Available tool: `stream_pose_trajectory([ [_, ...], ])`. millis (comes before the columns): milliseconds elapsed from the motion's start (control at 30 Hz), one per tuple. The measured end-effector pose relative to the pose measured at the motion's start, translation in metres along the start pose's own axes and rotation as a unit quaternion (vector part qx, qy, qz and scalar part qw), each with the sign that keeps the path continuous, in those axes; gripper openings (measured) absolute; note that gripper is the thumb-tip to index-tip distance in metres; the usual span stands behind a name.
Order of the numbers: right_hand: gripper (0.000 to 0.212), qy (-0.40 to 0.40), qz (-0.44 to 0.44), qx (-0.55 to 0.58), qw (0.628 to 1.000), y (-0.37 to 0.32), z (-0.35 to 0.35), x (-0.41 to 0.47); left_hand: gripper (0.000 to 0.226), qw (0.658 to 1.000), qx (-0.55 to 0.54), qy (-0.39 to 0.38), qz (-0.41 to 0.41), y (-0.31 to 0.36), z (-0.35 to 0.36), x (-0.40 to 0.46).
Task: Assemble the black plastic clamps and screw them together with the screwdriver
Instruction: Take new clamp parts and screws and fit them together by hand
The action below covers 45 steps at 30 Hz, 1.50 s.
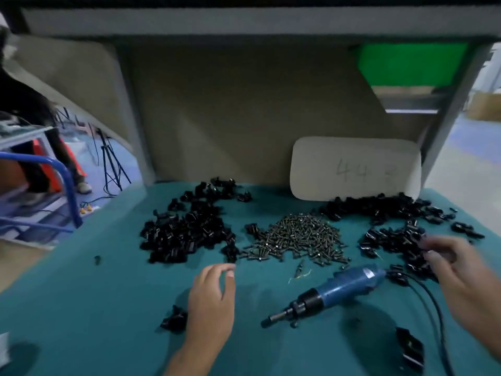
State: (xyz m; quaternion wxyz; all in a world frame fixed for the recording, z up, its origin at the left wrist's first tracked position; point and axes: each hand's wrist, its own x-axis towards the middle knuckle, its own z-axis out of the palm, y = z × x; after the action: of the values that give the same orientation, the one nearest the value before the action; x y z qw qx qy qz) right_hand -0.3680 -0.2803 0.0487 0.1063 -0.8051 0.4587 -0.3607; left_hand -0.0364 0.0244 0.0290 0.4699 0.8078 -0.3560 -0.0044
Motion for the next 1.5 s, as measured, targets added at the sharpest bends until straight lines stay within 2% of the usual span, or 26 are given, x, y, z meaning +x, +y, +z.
stream_pose_trajectory([
  [67, 0.023, -0.044, -0.012, -0.041, 0.998, -0.034, 0.017, 0.029, 0.026, 0.996, 0.082, 0.043, 0.006, -0.004, -0.012, 0.031],
  [100, 0.027, -0.099, 0.020, -0.075, 0.992, -0.033, 0.025, 0.048, 0.035, 0.990, 0.133, 0.049, -0.002, -0.007, -0.018, 0.048],
  [167, 0.038, -0.174, 0.094, -0.141, 0.970, -0.025, 0.038, 0.076, 0.052, 0.963, 0.261, 0.006, -0.069, -0.016, -0.029, 0.075],
  [233, 0.048, -0.237, 0.112, -0.191, 0.946, -0.015, 0.047, 0.082, 0.055, 0.930, 0.331, -0.056, -0.147, -0.030, -0.033, 0.088],
  [267, 0.051, -0.257, 0.112, -0.210, 0.937, -0.013, 0.050, 0.084, 0.053, 0.922, 0.347, -0.069, -0.157, -0.036, -0.033, 0.091],
  [400, 0.050, -0.272, 0.063, -0.298, 0.913, -0.002, 0.060, 0.093, 0.031, 0.938, 0.333, -0.007, -0.095, -0.055, -0.032, 0.092],
  [500, 0.042, -0.252, 0.019, -0.364, 0.897, -0.003, 0.066, 0.097, 0.018, 0.956, 0.276, 0.015, -0.094, -0.060, -0.036, 0.096],
  [567, 0.034, -0.239, 0.023, -0.363, 0.901, -0.004, 0.068, 0.097, 0.012, 0.969, 0.223, 0.039, -0.099, -0.062, -0.041, 0.095],
  [700, 0.029, -0.161, 0.049, -0.285, 0.944, -0.009, 0.060, 0.091, 0.007, 0.977, 0.172, 0.089, -0.093, -0.064, -0.059, 0.089],
  [767, 0.029, -0.099, 0.101, -0.139, 0.980, -0.025, 0.049, 0.083, 0.007, 0.980, 0.147, 0.111, -0.077, -0.059, -0.069, 0.084],
  [800, 0.028, -0.072, 0.123, -0.055, 0.988, -0.039, 0.042, 0.074, 0.007, 0.984, 0.089, 0.124, -0.089, -0.052, -0.073, 0.078],
  [867, 0.020, -0.034, 0.129, 0.080, 0.988, -0.078, 0.030, 0.048, 0.006, 0.976, -0.108, 0.111, -0.154, -0.036, -0.070, 0.057],
  [900, 0.013, -0.031, 0.124, 0.138, 0.982, -0.099, 0.026, 0.028, 0.010, 0.953, -0.223, 0.070, -0.193, -0.026, -0.064, 0.042],
  [933, 0.006, -0.048, 0.123, 0.205, 0.970, -0.119, 0.024, 0.006, 0.020, 0.912, -0.337, 0.016, -0.232, -0.016, -0.054, 0.027],
  [1000, 0.008, -0.134, 0.141, 0.357, 0.914, -0.159, 0.025, -0.042, 0.038, 0.798, -0.522, -0.078, -0.291, -0.003, -0.035, 0.005],
  [1067, 0.017, -0.214, 0.172, 0.491, 0.827, -0.189, 0.035, -0.083, 0.045, 0.712, -0.612, -0.151, -0.310, 0.006, -0.022, -0.011],
  [1100, 0.020, -0.244, 0.189, 0.538, 0.784, -0.201, 0.040, -0.098, 0.046, 0.690, -0.630, -0.177, -0.310, 0.010, -0.017, -0.016],
  [1133, 0.021, -0.267, 0.203, 0.574, 0.747, -0.209, 0.046, -0.110, 0.046, 0.683, -0.636, -0.199, -0.300, 0.012, -0.012, -0.020],
  [1200, 0.027, -0.282, 0.224, 0.616, 0.701, -0.216, 0.057, -0.122, 0.036, 0.696, -0.629, -0.223, -0.265, 0.012, -0.004, -0.028],
  [1233, 0.031, -0.278, 0.225, 0.623, 0.696, -0.216, 0.062, -0.126, 0.030, 0.708, -0.622, -0.225, -0.247, 0.012, 0.000, -0.032],
  [1367, 0.033, -0.238, 0.175, 0.605, 0.739, -0.207, 0.075, -0.137, 0.017, 0.762, -0.584, -0.210, -0.186, 0.014, 0.010, -0.042],
  [1433, 0.029, -0.227, 0.139, 0.585, 0.766, -0.203, 0.077, -0.142, 0.014, 0.793, -0.552, -0.202, -0.159, 0.017, 0.014, -0.044],
  [1500, 0.028, -0.230, 0.096, 0.549, 0.798, -0.201, 0.078, -0.147, 0.015, 0.810, -0.530, -0.201, -0.149, 0.020, 0.015, -0.044],
])
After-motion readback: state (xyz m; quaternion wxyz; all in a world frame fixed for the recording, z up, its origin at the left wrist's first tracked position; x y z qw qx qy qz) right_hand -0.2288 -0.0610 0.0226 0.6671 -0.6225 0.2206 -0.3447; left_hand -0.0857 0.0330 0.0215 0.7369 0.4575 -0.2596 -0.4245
